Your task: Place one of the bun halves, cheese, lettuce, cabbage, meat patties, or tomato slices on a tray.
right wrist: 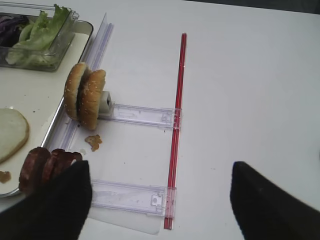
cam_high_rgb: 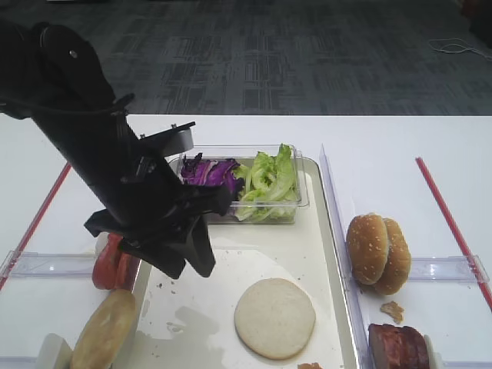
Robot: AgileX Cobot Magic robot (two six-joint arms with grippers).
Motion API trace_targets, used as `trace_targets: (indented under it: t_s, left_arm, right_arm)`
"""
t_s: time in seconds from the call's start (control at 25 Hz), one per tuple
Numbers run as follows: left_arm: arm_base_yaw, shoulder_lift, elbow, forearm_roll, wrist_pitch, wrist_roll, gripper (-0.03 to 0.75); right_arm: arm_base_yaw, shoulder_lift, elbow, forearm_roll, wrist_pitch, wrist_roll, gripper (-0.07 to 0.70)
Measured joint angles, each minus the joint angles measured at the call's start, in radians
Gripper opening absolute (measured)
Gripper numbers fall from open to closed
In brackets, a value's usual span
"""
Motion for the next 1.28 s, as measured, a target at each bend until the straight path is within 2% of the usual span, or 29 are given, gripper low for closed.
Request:
trace_targets:
  t_s: [0.16,0.32,0.52,0.72,1.0,1.28]
  left_arm:
    - [0.0,-0.004,-0.029,0.124,0.069,-0.071,0.29]
    - [0.0,-0.018,-0.032,0.25,0.105,-0.148,0.29]
    - [0.0,-0.038,-0.037,0.344,0.155,-0.21,0.29]
    - [0.0,-0.038,-0.037,0.434,0.162,-0.262,0.298]
    - [0.004,-0.038,-0.037,0.492,0.164,-0.277,0.482]
    - [0.056,-0.038,-0.037,0.498,0.164,-0.241,0.522]
  right_arm:
    - [0.0,0.0,0.0,0.0,0.0,0.0,0.578]
    - [0.0,0.0,0.0,0.0,0.0,0.0,0.578]
    - [0.0,0.0,0.0,0.0,0.0,0.0,0.578]
    - [0.0,0.0,0.0,0.0,0.0,0.0,0.578]
    - [0.0,0.0,0.0,0.0,0.0,0.0,0.578]
    - [0.0,0.0,0.0,0.0,0.0,0.0,0.578]
